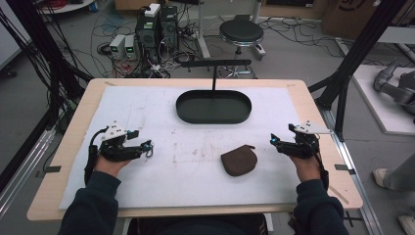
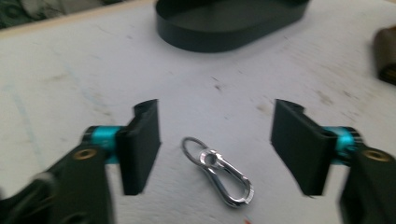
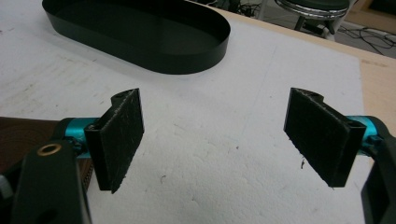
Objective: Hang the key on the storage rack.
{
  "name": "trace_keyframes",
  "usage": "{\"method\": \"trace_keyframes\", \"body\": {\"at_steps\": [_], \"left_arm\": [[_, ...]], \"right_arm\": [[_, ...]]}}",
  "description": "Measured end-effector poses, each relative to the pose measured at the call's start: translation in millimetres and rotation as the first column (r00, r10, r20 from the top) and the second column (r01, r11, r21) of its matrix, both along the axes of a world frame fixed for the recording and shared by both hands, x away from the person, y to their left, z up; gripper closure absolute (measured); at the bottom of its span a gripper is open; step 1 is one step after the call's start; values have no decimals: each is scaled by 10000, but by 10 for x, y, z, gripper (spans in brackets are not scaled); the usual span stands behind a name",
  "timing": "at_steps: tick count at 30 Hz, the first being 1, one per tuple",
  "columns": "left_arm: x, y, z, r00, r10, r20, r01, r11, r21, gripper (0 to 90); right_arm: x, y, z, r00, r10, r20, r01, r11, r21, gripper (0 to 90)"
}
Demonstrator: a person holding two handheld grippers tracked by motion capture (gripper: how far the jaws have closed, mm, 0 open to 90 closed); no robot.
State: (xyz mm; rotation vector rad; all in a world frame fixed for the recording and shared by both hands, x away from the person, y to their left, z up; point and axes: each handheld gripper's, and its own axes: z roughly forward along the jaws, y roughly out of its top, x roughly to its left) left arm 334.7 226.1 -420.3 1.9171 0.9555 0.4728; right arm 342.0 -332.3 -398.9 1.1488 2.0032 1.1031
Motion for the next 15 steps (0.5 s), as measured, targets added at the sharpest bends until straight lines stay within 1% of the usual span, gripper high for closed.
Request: {"method": "trace_keyframes", "body": {"at_steps": [1, 2, 3, 4, 5, 7, 10, 15], "left_arm": [[11, -4, -17, 9998, 59, -212, -56, 9999, 137, 468], [11, -4, -17, 9998, 59, -212, -56, 9999, 137, 484], [28, -6, -44, 9986, 298, -435, -289, 9993, 221, 484], [51, 6, -71, 9954, 627, -719, -613, 9979, 210, 494], [73, 25, -90, 9919, 937, -863, -928, 9956, 142, 500], [79, 33, -92, 9912, 974, -896, -963, 9952, 161, 526], [86, 22, -98, 9921, 864, -911, -862, 9963, 51, 536], [99, 16, -101, 9922, 898, -867, -910, 9958, -99, 537]], "right_arm": [[5, -1, -6, 10000, -9, -33, 9, 10000, -15, 203], [9, -4, -9, 10000, 0, -49, -1, 10000, -30, 203], [9, -4, -9, 10000, 0, -49, -1, 10000, -30, 203], [14, -10, -14, 10000, -12, -54, 12, 10000, -57, 203], [9, -10, -13, 10000, -15, -77, 14, 10000, -47, 203], [8, -10, -11, 10000, 30, -28, -30, 10000, -68, 203], [4, 3, -10, 10000, 27, -66, -27, 10000, -53, 203], [-7, 12, 0, 10000, 44, -9, -44, 10000, -36, 204]]}}
